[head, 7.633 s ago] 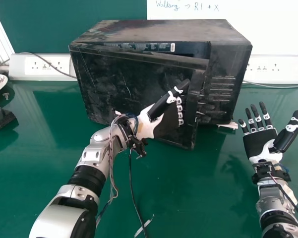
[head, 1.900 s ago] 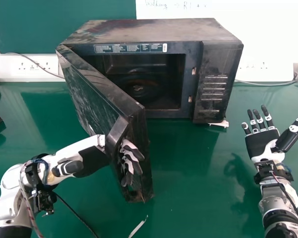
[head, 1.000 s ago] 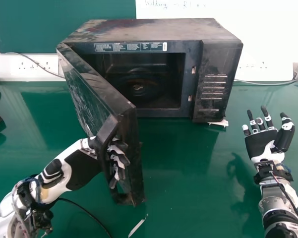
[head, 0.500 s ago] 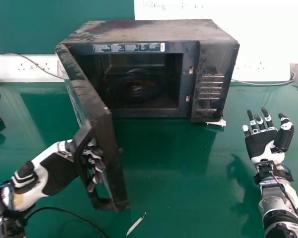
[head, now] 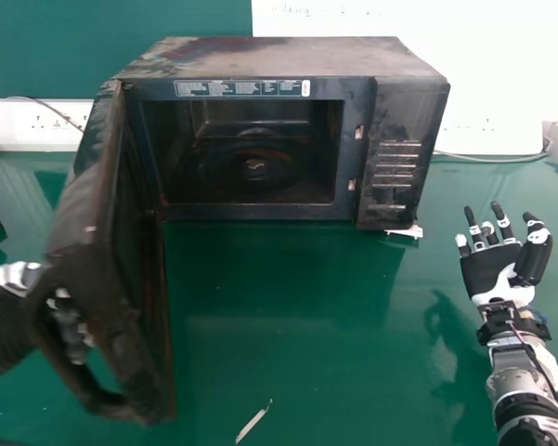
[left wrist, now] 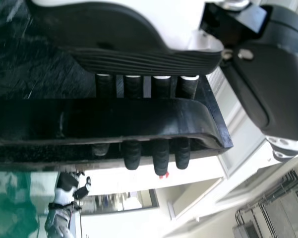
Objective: Open the door of oven
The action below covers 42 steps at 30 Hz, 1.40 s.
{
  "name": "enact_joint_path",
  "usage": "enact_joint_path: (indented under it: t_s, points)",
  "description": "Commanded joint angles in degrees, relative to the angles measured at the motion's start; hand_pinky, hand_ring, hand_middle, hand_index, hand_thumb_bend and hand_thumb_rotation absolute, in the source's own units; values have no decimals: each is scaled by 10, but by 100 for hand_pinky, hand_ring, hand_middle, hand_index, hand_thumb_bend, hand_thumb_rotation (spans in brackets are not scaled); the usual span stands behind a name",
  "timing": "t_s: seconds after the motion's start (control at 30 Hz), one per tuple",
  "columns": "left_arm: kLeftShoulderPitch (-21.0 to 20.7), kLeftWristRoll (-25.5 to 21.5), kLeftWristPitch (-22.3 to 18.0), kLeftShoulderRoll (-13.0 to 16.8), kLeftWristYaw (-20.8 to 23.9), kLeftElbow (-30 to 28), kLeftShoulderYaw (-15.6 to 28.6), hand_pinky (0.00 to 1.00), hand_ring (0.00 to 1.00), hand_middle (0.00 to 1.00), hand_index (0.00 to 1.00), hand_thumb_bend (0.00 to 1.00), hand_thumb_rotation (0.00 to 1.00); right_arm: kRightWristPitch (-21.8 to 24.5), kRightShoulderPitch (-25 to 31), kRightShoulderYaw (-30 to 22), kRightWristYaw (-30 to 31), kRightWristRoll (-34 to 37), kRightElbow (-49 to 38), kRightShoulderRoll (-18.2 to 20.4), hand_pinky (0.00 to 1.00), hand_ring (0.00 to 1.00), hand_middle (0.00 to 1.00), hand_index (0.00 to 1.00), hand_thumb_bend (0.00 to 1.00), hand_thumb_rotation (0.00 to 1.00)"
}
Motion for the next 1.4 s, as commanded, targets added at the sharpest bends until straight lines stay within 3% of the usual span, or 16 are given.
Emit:
enact_joint_path:
  t_s: [0.0, 0.03, 0.1, 0.17, 0.27, 0.33, 0.47, 0.67, 0.73, 0.77, 0.8, 0.9, 1.0, 1.23, 1.3, 1.37]
  points:
    - [-98, -276, -72, -26, 71, -116, 167, 5, 8, 19, 48, 51, 5, 8, -7, -10, 2, 9, 4, -11, 45, 51, 66, 80, 100, 86]
    - [-103, -274, -84, -29, 72, -117, 174, 6, 9, 33, 47, 51, 3, 9, -7, -11, 3, 10, 4, -12, 45, 51, 66, 80, 100, 86]
    - [-126, -256, -122, -11, 50, -103, 193, 9, 13, 42, 49, 52, 1, 10, -6, -11, 2, 10, 4, -12, 45, 51, 66, 80, 100, 86]
    - [-131, -246, -137, 19, 23, -88, 217, 16, 36, 45, 49, 51, 0, 10, -6, -11, 1, 10, 3, -12, 45, 51, 66, 79, 100, 85]
    - [-95, -250, -120, 63, -4, -67, 269, 21, 36, 48, 55, 49, 0, 11, -6, -12, 10, 12, 3, -13, 45, 52, 68, 81, 100, 85]
    - [-81, -248, -110, 96, -29, -53, 298, 18, 37, 50, 49, 50, 0, 11, -6, -13, 4, 11, 3, -15, 45, 52, 67, 80, 100, 85]
    - [-71, -253, -76, 148, -53, -22, 333, 16, 36, 48, 52, 49, 0, 11, -7, -13, 3, 11, 4, -15, 45, 52, 66, 80, 100, 84]
    - [-89, -227, -93, 199, -70, 35, 368, 21, 28, 45, 51, 52, 0, 10, -6, -13, 0, 11, 4, -15, 44, 51, 65, 79, 100, 86]
    - [-104, -221, -91, 211, -42, 66, 376, 19, 27, 36, 48, 51, 6, 12, -7, -13, 2, 11, 5, -15, 45, 51, 66, 80, 100, 84]
    - [-117, -215, -99, 225, -39, 99, 381, 14, 22, 32, 41, 80, 46, 13, -7, -13, 2, 11, 5, -16, 45, 51, 66, 80, 100, 84]
    - [-121, -208, -99, 230, -16, 116, 385, 13, 22, 31, 40, 90, 64, 14, -7, -14, 2, 12, 5, -16, 45, 51, 66, 80, 100, 84]
    - [-131, -183, -129, 233, 10, 140, 382, 12, 21, 33, 42, 99, 95, 12, -7, -14, 1, 12, 4, -15, 45, 52, 66, 80, 100, 83]
    - [-139, -162, -156, 253, -11, 189, 378, 6, 14, 29, 53, 100, 94, 14, -6, -14, 0, 11, 5, -17, 45, 51, 66, 80, 100, 84]
    - [-157, -157, -133, 297, -25, 342, 386, 1, 8, 26, 56, 100, 84, 13, -6, -16, 3, 12, 5, -18, 45, 52, 66, 81, 100, 84]
    - [-169, -151, -141, 302, 13, 384, 394, 2, 9, 27, 52, 100, 82, 13, -6, -16, 3, 11, 6, -18, 45, 51, 66, 81, 100, 84]
    - [-170, -138, -161, 314, 42, 435, 404, 3, 11, 33, 49, 100, 93, 14, -5, -17, 2, 11, 6, -19, 45, 51, 66, 80, 100, 83]
